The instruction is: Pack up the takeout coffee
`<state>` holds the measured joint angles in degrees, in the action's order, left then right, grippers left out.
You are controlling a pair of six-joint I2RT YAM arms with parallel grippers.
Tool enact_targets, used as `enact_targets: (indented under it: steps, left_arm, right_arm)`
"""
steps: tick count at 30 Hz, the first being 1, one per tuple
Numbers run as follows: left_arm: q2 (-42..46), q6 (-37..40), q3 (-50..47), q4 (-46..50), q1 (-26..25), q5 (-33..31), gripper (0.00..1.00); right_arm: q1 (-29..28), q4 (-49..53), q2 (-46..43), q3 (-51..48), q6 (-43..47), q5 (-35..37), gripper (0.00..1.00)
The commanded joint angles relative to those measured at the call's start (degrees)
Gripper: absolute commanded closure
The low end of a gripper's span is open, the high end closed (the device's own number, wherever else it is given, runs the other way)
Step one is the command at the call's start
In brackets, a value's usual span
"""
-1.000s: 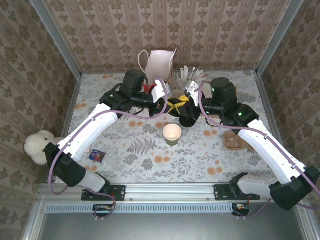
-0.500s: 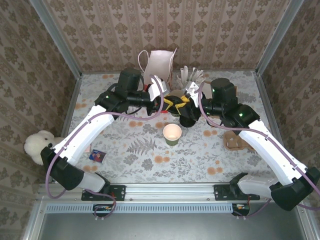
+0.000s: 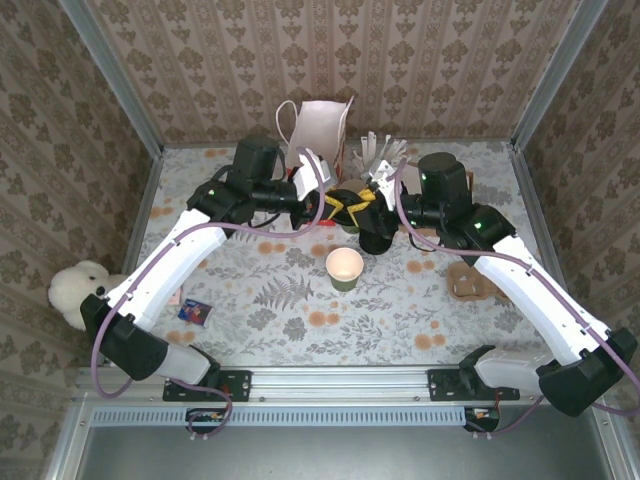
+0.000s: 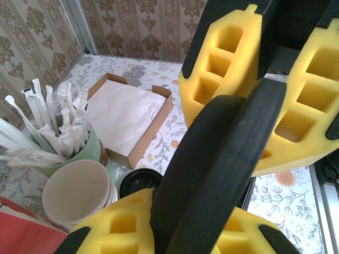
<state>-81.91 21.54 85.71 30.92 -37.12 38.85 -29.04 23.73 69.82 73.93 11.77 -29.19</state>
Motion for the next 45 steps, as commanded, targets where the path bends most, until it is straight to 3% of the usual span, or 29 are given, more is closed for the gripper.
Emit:
enact_targets:
  steps: [1,5,10,16,19,23,25,28,32,38,42,45]
  left_arm:
    - [0.35,1.19,1.48,1.43,-0.75,5.07,0.94]
    - [0.48,0.20,1.26,0.92,-0.75,5.05,0.88]
    - [3.45,-2.46,-2.71,-3.44,0.50,10.90,0.59]
    - [9.79,-3.83,-8.33,-3.74,1.17,12.63,0.20]
    - [14.83,-3.10,-13.36,-5.97,3.90,19.05,0.00]
    - [18.13,-8.66,-18.86,-12.07,8.88,18.80,0.00]
    - [18.58,-16.17,-21.06,-18.42,11.37,17.22,0.00]
    - [18.89,-25.41,-22.30,-23.31,13.13,5.51,0.00]
    - [20.03,-32.65,-23.09,-23.67,16.04,-1.10,0.00]
    - [27.51,-42.91,-29.90,-35.18,20.08,6.11,0.00]
    - [28.83,-42.28,-28.97,-28.94,20.24,3.13,0.00]
    - [27.87,-42.55,-26.84,-25.09,20.25,6.11,0.00]
  right_arm:
    - [-0.41,-4.52,-0.12,0.17,-1.17,-1.97,0.87]
    - [-1.17,-5.30,-0.21,-0.27,-0.73,0.73,0.91]
    - [-1.72,-5.95,-1.52,-0.94,3.30,7.97,0.97]
    - [-2.88,-4.22,-2.09,1.21,9.12,12.47,0.96]
    - [-3.92,-6.36,-2.75,0.20,12.46,16.53,0.96]
    - [-5.82,-6.74,-2.42,1.23,16.11,17.96,0.97]
    - [-8.61,-8.78,-2.91,0.35,20.57,22.42,0.98]
    - [-11.26,-12.63,-3.80,-1.37,27.06,26.51,1.00]
    - [-13.90,-18.35,-4.73,-4.14,34.85,30.42,1.00]
    - [-15.87,-21.02,-5.56,-7.02,48.85,27.26,1.00]
    - [-17.65,-26.57,-5.62,-10.33,61.27,26.48,1.00]
    - [-18.80,-27.54,-5.05,-10.27,68.67,25.79,1.00]
